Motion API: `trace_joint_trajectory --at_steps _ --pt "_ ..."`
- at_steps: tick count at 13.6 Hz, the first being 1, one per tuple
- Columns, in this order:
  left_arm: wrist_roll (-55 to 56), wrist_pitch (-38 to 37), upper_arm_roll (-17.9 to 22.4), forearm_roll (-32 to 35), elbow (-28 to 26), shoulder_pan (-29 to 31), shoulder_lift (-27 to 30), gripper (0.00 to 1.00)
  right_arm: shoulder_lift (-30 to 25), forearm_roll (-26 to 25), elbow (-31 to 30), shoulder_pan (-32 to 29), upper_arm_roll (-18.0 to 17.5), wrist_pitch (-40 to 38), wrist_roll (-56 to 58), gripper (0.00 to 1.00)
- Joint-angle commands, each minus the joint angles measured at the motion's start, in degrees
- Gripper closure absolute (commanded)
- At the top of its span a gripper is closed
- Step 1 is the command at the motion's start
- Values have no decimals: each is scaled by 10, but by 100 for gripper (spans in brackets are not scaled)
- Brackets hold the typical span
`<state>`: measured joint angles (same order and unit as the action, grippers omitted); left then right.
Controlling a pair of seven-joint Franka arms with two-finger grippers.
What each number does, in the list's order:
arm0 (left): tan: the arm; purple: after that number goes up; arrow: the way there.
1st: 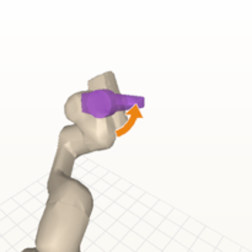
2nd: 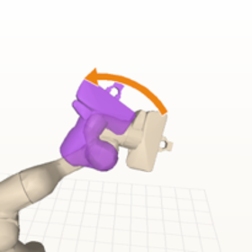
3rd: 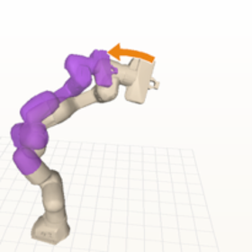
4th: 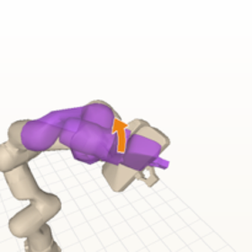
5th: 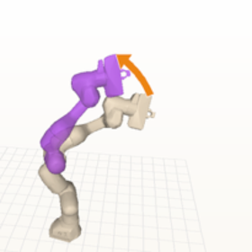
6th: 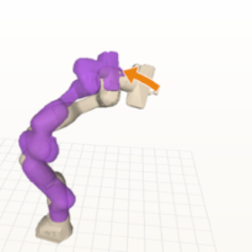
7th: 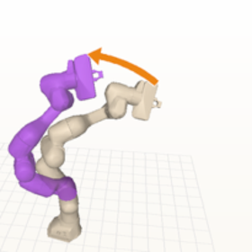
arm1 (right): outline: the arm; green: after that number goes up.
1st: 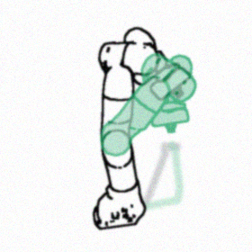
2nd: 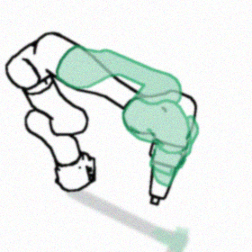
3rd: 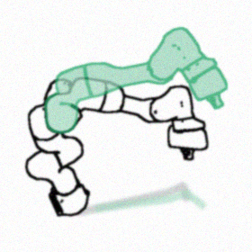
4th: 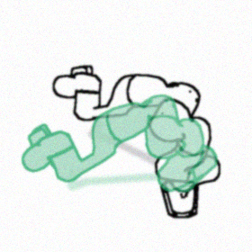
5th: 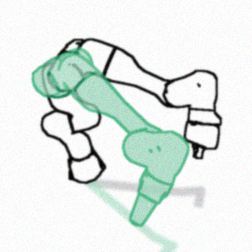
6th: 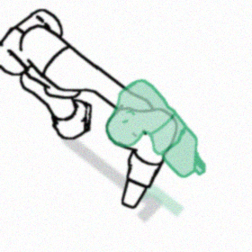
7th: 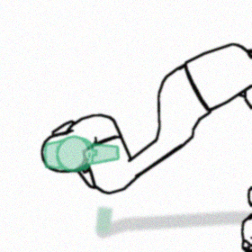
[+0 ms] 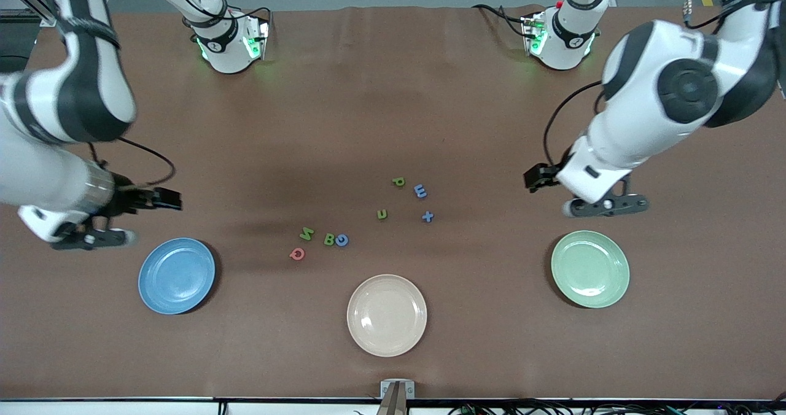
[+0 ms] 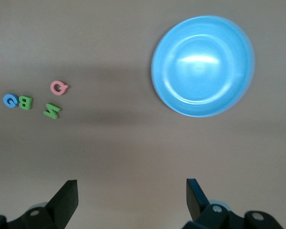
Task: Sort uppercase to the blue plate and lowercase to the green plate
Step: 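Grasp the blue x with the left gripper while the right grasps N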
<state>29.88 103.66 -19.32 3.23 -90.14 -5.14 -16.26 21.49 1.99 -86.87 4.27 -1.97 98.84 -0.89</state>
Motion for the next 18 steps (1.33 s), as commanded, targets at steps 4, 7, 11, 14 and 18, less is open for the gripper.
trace_joint_trajectory --at_steps 4,7,11,14,18 --pt "246 95 0 88 17 -107 -131 0 101 37 11 91 2 104 -123 0" --pt "372 150 0 134 19 -128 -195 0 141 36 11 147 2 174 -252 0" --pt "466 221 0 135 15 -147 -250 3 173 26 7 159 2 205 -268 0" --pt "551 254 1 136 16 -165 -279 17 192 21 3 165 2 207 -272 0" --pt "636 282 18 136 18 -200 -304 28 217 22 -1 173 2 219 -275 0"
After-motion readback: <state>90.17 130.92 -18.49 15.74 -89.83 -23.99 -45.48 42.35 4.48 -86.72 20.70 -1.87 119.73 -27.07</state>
